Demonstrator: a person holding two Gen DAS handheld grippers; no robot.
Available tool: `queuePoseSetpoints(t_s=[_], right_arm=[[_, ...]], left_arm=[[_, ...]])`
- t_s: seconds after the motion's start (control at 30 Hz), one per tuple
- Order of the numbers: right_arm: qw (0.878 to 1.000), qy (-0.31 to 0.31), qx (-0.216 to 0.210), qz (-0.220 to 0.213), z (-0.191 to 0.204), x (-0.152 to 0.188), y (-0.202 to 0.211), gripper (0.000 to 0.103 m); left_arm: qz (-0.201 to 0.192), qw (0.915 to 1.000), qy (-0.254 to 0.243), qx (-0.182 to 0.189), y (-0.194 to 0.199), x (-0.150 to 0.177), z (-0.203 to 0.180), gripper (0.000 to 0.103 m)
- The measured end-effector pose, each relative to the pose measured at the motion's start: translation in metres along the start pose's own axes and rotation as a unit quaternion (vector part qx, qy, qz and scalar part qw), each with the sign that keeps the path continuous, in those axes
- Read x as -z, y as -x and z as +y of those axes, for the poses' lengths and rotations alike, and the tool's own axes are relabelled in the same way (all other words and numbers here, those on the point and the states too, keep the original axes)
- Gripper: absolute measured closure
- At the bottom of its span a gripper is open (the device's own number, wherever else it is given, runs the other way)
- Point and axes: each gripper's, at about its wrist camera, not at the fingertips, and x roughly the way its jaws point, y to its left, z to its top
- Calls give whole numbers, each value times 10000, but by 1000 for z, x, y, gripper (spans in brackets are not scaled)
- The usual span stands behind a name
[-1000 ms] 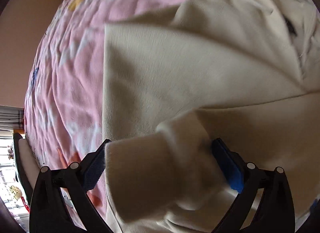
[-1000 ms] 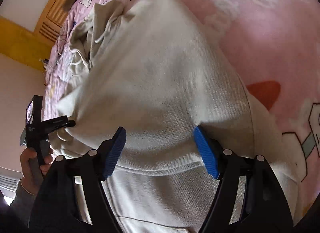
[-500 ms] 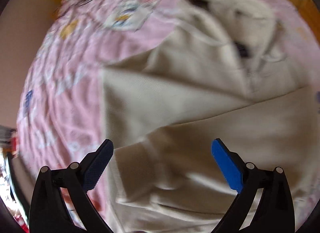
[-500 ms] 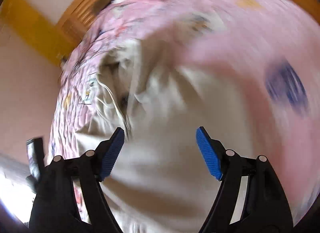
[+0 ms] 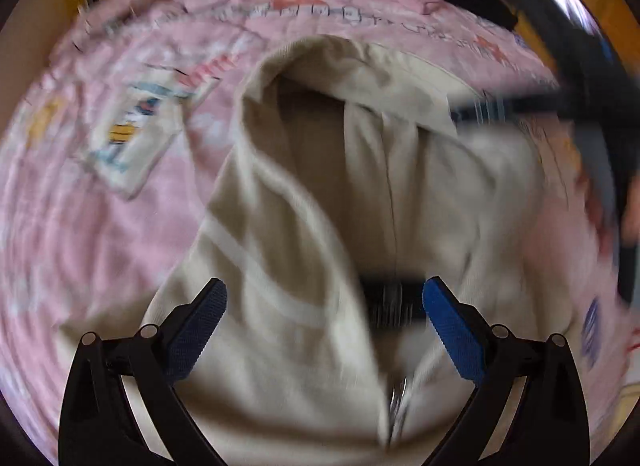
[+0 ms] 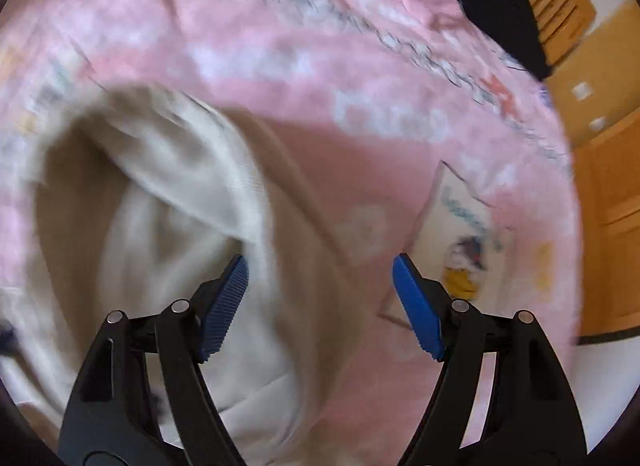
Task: Fold large clothes
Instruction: 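Grasp the hoodie hood edge with the left gripper and lift it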
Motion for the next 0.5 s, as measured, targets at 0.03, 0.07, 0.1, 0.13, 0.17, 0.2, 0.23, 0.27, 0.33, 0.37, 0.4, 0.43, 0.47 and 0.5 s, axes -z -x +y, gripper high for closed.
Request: queuePoseSetpoints(t_s=[0.03,0.07,0.1,0.13,0.17,0.2,0.23,0.27,0.33,0.37,0.4,0.43,0.47,0.5], right_arm=[[9998,-20,144,107,2,0,-8,57],[9998,-104,66,125,2,3,-16,77],[9997,-212,8,145,2,8,-21,93],[9996,-252,-11,126,3,16,-24,93],[9996,-256,-16,97,3,18,-27,95],[9996,-262,15,-51,4,26,-25,96],[9994,-304,31,-179,4,29,-22,96],[9986,-387,-9,-349,3,33,-15,96],[9957,-540,-114,-744,-4,41,3,96],[9940,-591,-230,-889,-8,45,14,96],[9927,-622,-291,-991,-10,47,23,96],[9902,-666,-384,-1168,-16,52,38,96],[9874,-679,-458,-1351,-20,58,54,97],[9856,-664,-485,-1480,-21,59,66,97]], left_arm=[[95,9998,119,135,-9,-11,6,8],[133,9992,293,234,-23,-25,13,11],[207,9988,359,266,-35,-34,17,19],[337,9987,369,108,-45,-40,20,47],[544,9978,382,-51,-61,-48,24,60],[604,9973,409,-67,-66,-50,26,64],[643,9969,457,-35,-70,-53,30,70],[682,9962,533,82,-70,-55,35,74],[618,9969,453,184,-64,-54,37,83],[546,9977,364,174,-58,-51,37,87],[494,9984,248,137,-53,-49,35,88],[399,9991,135,100,-45,-46,33,89],[318,9994,79,73,-38,-44,32,89],[247,9997,-4,65,-28,-41,29,89]])
